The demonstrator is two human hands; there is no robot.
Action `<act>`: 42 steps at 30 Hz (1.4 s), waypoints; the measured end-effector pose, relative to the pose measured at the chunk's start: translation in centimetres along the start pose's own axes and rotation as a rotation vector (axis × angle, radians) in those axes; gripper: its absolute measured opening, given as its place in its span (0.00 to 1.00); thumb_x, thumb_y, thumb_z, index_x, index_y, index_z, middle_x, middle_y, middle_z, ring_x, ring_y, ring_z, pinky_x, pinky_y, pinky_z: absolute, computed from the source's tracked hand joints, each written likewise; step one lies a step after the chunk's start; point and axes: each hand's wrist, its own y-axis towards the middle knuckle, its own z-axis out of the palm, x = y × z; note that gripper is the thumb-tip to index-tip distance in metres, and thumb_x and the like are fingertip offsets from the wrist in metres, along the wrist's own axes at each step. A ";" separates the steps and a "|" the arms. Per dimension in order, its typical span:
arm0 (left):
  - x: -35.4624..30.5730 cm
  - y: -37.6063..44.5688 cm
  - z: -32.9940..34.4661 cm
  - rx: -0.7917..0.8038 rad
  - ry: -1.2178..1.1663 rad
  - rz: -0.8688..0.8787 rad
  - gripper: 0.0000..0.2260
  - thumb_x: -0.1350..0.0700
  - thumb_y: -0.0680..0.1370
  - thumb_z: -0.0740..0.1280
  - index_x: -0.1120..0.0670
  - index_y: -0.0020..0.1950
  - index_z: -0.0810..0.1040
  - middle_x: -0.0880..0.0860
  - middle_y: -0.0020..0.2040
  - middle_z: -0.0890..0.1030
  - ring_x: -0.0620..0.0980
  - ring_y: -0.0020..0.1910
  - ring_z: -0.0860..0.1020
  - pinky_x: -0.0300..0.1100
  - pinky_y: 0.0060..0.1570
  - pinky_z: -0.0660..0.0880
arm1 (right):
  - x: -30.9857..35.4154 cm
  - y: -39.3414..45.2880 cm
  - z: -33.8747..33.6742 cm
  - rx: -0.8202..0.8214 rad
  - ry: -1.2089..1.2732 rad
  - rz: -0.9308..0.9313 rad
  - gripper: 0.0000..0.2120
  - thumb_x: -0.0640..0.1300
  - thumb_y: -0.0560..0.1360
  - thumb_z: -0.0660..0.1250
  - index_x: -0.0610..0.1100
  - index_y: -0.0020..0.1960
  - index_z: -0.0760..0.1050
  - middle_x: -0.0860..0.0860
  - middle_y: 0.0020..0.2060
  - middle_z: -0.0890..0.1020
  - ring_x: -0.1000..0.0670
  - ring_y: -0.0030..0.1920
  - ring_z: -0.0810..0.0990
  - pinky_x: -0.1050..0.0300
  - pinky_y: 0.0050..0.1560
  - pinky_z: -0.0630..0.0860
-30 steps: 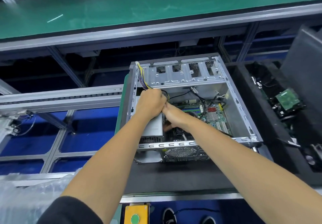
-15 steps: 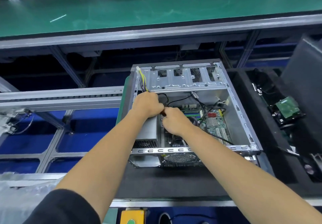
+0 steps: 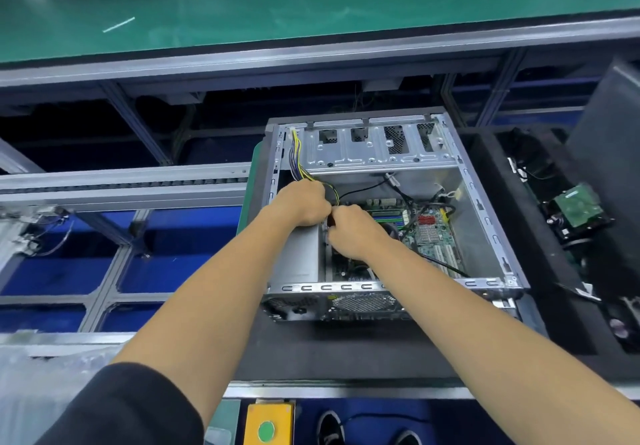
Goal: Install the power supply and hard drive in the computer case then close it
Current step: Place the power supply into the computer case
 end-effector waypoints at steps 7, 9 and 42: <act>-0.5 0.0 -0.6 0.174 0.040 -0.050 0.09 0.52 0.74 0.57 0.55 0.48 0.72 0.56 0.48 0.74 0.56 0.45 0.72 0.43 0.42 0.67 | -0.1 -0.2 -0.1 0.018 -0.033 -0.005 0.10 0.35 0.75 0.59 0.41 0.36 0.64 0.47 0.34 0.69 0.41 0.39 0.71 0.51 0.36 0.67; -0.5 0.1 -0.6 0.117 0.016 -0.058 0.07 0.54 0.73 0.57 0.56 0.44 0.72 0.54 0.44 0.73 0.55 0.43 0.73 0.43 0.40 0.67 | 0.0 -0.2 0.0 0.030 -0.048 -0.014 0.11 0.36 0.75 0.59 0.41 0.35 0.63 0.47 0.35 0.69 0.41 0.39 0.71 0.52 0.36 0.66; -0.4 -0.3 0.0 0.154 -0.027 -0.016 0.17 0.48 0.79 0.48 0.53 0.40 0.70 0.56 0.51 0.76 0.55 0.46 0.72 0.46 0.44 0.65 | -0.1 -0.3 -0.3 -0.026 -0.044 -0.018 0.14 0.33 0.73 0.61 0.42 0.32 0.62 0.46 0.31 0.68 0.45 0.31 0.67 0.53 0.28 0.61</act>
